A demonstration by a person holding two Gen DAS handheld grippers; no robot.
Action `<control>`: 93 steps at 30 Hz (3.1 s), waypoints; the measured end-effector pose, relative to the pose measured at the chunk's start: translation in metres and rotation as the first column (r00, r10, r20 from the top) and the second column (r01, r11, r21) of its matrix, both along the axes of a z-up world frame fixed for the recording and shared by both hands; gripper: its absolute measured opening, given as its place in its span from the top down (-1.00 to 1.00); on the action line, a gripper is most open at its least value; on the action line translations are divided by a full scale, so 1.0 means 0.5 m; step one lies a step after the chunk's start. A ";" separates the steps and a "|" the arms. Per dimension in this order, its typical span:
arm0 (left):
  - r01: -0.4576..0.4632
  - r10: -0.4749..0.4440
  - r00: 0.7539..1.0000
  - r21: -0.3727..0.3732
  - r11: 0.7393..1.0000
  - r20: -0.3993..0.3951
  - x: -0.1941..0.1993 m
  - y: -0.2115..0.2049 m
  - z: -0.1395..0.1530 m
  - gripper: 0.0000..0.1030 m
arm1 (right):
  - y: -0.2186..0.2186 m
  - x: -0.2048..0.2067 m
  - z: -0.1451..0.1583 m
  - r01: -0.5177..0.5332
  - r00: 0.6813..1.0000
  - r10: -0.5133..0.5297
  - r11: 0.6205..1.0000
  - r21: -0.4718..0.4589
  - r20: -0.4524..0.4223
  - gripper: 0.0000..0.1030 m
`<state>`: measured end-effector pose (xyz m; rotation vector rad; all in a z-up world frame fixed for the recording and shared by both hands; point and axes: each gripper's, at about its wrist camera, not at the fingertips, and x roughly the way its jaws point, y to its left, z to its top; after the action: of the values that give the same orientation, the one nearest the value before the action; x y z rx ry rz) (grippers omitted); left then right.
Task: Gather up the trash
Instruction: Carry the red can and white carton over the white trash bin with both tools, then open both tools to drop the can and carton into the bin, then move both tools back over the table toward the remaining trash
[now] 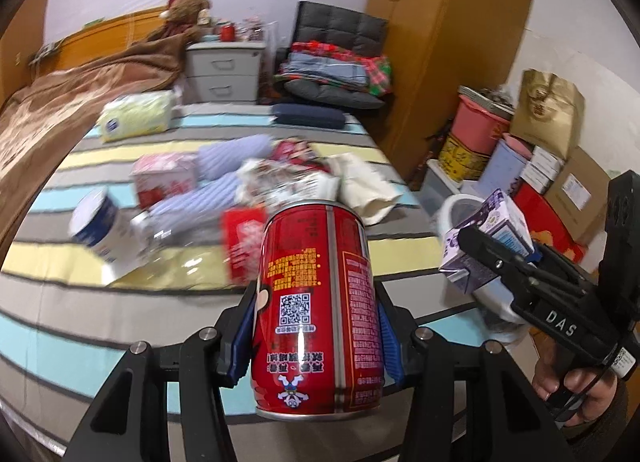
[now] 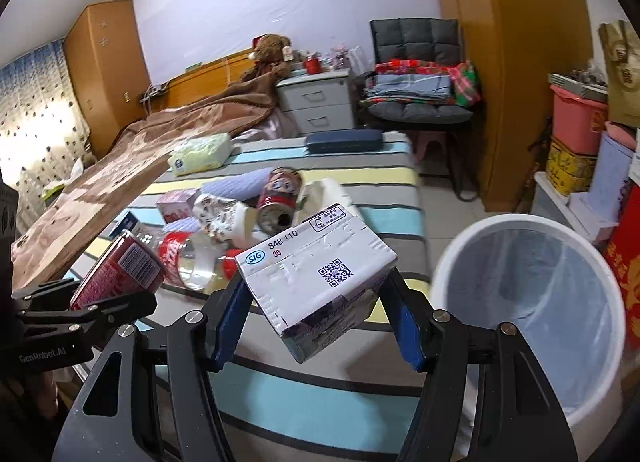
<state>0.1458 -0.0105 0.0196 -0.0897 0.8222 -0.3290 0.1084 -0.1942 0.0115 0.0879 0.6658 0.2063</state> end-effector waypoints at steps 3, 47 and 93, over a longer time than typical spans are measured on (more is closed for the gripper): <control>0.045 -0.045 0.999 -0.001 0.999 0.010 0.007 -0.045 0.013 -0.02 | -0.026 -0.010 0.006 0.031 0.999 -0.031 0.999 -0.010 0.007 -0.26; 0.340 -0.339 0.939 0.012 0.941 -0.053 0.129 -0.446 -0.030 -0.19 | -0.301 -0.003 -0.055 0.329 0.924 -0.341 0.940 -0.093 -0.172 -0.33; -0.184 0.181 0.982 0.054 0.981 0.061 -0.001 0.149 0.011 -0.19 | 0.052 0.012 -0.001 -0.077 0.997 0.076 0.996 -0.048 -0.015 -0.33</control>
<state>0.1453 0.0641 0.0253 -0.0988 0.7614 -0.1330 0.1146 -0.1680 0.0108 0.0168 0.6871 0.2635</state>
